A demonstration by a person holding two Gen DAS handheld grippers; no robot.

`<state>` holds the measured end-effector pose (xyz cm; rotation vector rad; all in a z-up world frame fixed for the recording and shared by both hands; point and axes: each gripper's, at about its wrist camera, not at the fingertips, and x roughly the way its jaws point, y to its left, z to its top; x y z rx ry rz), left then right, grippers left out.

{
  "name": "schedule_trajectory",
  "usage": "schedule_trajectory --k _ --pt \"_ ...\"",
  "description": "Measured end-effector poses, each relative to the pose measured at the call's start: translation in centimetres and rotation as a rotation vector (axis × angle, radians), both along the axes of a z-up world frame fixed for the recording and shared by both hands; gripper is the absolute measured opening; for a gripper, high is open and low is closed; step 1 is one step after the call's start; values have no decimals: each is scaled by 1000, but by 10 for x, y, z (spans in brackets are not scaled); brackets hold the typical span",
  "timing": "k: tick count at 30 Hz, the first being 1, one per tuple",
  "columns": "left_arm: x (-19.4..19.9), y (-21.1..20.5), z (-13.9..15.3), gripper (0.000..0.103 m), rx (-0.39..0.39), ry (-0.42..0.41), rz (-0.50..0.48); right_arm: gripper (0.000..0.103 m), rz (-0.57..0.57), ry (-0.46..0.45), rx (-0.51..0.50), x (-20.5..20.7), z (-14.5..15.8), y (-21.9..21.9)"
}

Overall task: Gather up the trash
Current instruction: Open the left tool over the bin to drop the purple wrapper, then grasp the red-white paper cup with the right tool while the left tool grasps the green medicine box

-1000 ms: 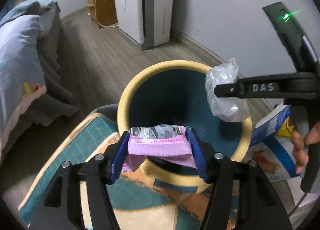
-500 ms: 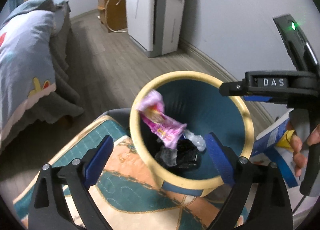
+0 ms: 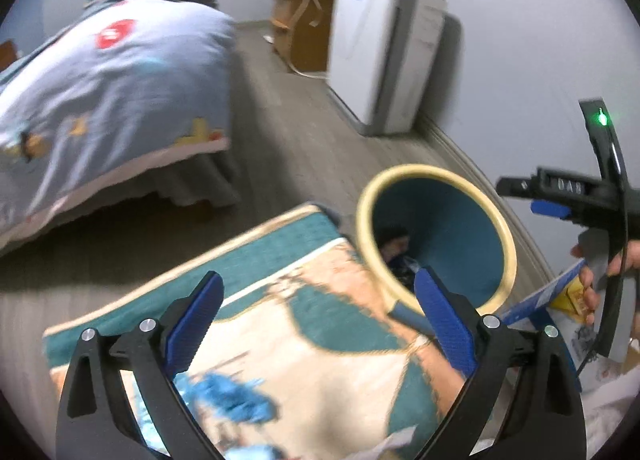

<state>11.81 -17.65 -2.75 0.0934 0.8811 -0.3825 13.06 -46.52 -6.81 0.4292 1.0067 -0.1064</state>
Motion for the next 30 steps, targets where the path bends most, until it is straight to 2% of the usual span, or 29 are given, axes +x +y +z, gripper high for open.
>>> schedule_trajectory --k 7,11,16,20,26,30 --pt "-41 78 28 97 19 -41 131 97 126 -42 -75 -28 29 68" --pt "-72 118 30 97 34 -51 201 97 196 -26 -41 -45 28 112" --pt "-103 166 22 97 24 -26 304 97 291 -5 -77 -73 16 168" --pt "-122 192 18 97 18 -28 367 97 366 12 -52 -95 1 209" --pt "-135 224 4 97 36 -6 447 97 531 50 -155 -120 -30 275" --pt "-138 240 -6 97 -7 39 502 97 634 68 -219 -133 -51 311"
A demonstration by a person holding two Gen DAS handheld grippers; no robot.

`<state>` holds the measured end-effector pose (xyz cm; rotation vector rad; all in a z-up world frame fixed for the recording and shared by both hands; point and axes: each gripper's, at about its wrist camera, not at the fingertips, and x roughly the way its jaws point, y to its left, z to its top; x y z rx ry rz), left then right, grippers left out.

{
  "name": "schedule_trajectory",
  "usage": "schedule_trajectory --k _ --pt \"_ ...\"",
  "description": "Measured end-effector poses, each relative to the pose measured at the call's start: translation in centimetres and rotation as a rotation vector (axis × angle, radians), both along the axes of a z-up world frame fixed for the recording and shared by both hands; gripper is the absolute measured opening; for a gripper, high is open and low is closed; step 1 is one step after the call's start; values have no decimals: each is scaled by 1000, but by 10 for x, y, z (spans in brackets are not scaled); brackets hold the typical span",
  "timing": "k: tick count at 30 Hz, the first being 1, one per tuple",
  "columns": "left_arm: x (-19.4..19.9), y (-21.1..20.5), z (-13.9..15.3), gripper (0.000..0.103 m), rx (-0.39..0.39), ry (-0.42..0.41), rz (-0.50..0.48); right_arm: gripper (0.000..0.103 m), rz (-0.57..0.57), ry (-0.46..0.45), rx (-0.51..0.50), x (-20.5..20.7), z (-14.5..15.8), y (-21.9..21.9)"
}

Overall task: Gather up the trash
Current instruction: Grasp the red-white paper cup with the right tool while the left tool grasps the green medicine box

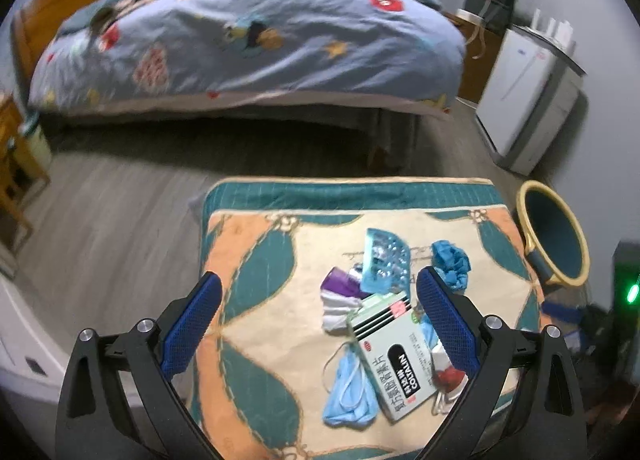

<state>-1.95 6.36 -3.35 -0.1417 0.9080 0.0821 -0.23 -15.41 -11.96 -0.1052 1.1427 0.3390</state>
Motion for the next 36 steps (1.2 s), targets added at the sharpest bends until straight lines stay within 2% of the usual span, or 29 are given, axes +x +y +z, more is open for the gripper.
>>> schedule_trajectory --k 5,8,10,11,13,14,18,21,23,27,32,36 --pt "4 7 -10 97 27 42 19 97 127 28 -56 -10 -26 34" --pt "4 9 -14 97 5 51 29 97 169 52 -83 -12 -40 44" --pt "6 8 -17 97 -3 60 28 93 191 58 -119 -13 -49 48" --pt "7 8 -18 97 -3 65 26 89 201 63 -130 -13 -51 49" --pt "9 4 -21 97 -1 76 16 69 217 79 -136 -11 -54 48" --pt "10 3 -22 97 1 80 13 66 215 87 -118 -10 -52 45" --pt "12 -7 -28 97 19 105 -10 41 177 80 -19 -2 -27 31" --pt "14 -13 -33 97 32 127 -21 29 127 83 49 6 -11 13" --pt "15 -18 -36 97 31 139 -30 29 64 77 79 14 1 -5" --pt "16 -30 -41 97 29 156 -69 29 0 82 78 32 12 -35" --pt "18 -44 -53 97 18 191 -105 29 84 75 54 43 12 -28" --pt "20 -54 -74 97 7 248 -108 29 145 75 27 46 4 -15"
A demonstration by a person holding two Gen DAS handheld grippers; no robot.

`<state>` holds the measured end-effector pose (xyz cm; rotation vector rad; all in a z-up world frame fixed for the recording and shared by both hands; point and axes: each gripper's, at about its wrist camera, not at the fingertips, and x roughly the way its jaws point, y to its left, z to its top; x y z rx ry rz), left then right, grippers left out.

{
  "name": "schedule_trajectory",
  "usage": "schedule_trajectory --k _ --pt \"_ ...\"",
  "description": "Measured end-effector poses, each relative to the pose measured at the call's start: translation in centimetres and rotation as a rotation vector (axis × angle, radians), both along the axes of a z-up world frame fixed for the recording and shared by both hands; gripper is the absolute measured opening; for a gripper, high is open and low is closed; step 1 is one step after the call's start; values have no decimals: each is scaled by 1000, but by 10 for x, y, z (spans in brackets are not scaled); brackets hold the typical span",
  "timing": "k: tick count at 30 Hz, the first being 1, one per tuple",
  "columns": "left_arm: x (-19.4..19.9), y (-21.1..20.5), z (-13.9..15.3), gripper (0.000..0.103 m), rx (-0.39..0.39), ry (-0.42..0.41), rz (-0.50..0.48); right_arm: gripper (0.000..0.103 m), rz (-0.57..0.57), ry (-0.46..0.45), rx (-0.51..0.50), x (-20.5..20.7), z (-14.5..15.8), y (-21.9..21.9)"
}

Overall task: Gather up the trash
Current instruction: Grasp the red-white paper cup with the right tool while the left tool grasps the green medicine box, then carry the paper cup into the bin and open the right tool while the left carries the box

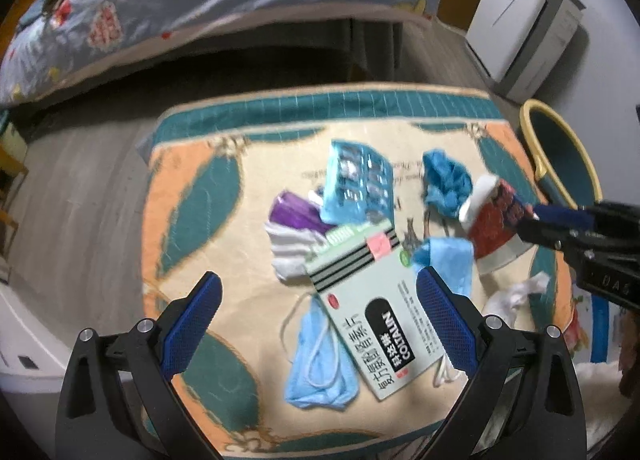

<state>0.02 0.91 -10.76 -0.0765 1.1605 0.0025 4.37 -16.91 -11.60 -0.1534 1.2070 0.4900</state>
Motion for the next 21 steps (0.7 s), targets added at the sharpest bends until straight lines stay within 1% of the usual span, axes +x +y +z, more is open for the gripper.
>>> schedule_trajectory --k 1,2,3,5,8,9,10,11,12,13,15,17,19,21 --pt "0 -2 -5 97 -8 12 3 29 2 14 4 1 -3 1" --pt "1 -3 -9 97 -15 18 4 27 -2 23 12 2 -7 2" --pt "2 -4 -14 97 -28 26 4 17 -7 32 14 3 -9 2" --pt "5 -6 -24 96 -60 47 6 14 -8 29 3 3 -12 3" --pt "10 -6 -39 94 -102 73 27 13 -3 31 17 3 -10 1" --pt "11 -6 -45 87 -122 85 37 12 -7 30 22 4 -9 0" --pt "13 -7 -50 75 -135 96 40 12 -16 30 36 5 -7 -3" --pt "13 -8 -52 72 -151 93 38 12 -24 31 48 5 -5 -5" --pt "13 -10 -50 64 -161 75 37 12 -32 30 57 6 -3 -7" --pt "13 -13 -46 55 -135 54 31 12 -43 26 71 7 1 -11" --pt "13 -21 -36 43 -87 18 -2 12 -45 21 96 8 8 -14" --pt "11 -25 -28 39 -61 -6 -23 12 -49 17 117 10 13 -17" --pt "9 -30 -21 33 -76 -18 -44 12 -57 15 140 12 18 -19" --pt "6 -36 -16 33 -120 -30 -69 12 -65 13 157 13 22 -21"
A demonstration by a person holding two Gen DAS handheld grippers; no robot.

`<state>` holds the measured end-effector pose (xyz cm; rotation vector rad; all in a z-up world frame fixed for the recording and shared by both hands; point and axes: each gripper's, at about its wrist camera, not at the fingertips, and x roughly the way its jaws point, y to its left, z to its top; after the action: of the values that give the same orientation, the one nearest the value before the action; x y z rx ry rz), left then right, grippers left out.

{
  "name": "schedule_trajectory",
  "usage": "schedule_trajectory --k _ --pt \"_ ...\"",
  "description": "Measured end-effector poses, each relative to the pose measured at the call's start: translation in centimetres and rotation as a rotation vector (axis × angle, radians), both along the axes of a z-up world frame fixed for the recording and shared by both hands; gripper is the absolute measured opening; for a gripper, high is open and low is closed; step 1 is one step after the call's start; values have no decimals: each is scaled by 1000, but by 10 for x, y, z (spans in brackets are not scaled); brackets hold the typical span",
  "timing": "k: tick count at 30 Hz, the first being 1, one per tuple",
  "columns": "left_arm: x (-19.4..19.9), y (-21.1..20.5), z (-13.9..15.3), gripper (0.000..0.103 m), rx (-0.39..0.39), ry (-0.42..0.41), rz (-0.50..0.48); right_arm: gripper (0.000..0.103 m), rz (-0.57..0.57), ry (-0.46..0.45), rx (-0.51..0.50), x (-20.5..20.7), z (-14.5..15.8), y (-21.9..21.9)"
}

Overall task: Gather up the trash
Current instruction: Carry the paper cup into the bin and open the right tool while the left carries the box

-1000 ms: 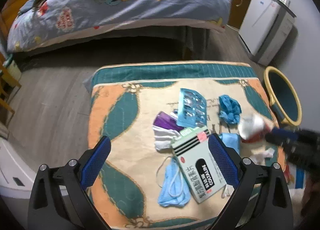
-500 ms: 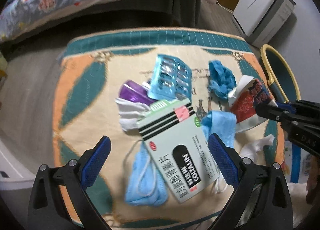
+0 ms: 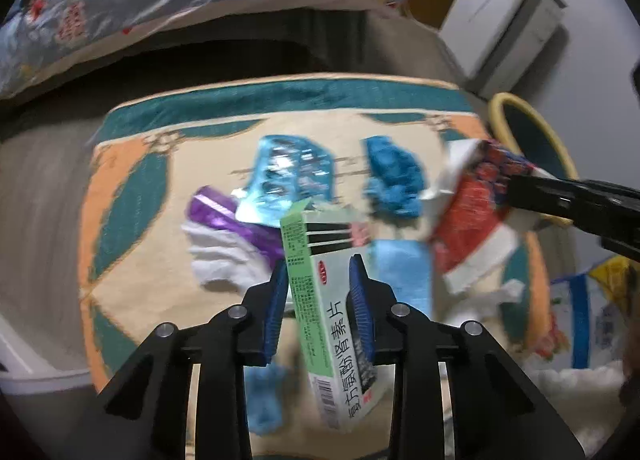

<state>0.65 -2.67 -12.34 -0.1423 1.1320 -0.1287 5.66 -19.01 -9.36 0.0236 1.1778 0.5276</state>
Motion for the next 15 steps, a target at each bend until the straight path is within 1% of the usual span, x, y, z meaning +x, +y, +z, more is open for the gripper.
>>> schedule_trajectory --k 3,4,6,8,9,10,12,15 --pt "-2 -7 2 33 -59 5 -33 12 -2 -6 -1 1 3 -1" --pt "-3 -10 1 34 -63 15 -47 12 -5 -6 -5 1 3 -2" --pt "-3 -19 -8 38 -56 50 -69 12 -10 -7 -14 0 2 -4" --pt "-4 -25 -16 38 -26 86 -82 12 -15 -11 -14 0 3 -7" --pt "-4 -26 -17 34 -3 86 -85 12 -17 -18 -12 0 5 -8" --pt "-6 -27 -15 22 -1 79 -88 12 -17 -26 -8 0 9 -9" --pt "-6 -28 -4 19 -2 53 -101 12 -16 -42 2 -1 16 -11" --pt "-7 -29 19 19 29 -11 -113 11 -23 -102 4 -1 37 -20"
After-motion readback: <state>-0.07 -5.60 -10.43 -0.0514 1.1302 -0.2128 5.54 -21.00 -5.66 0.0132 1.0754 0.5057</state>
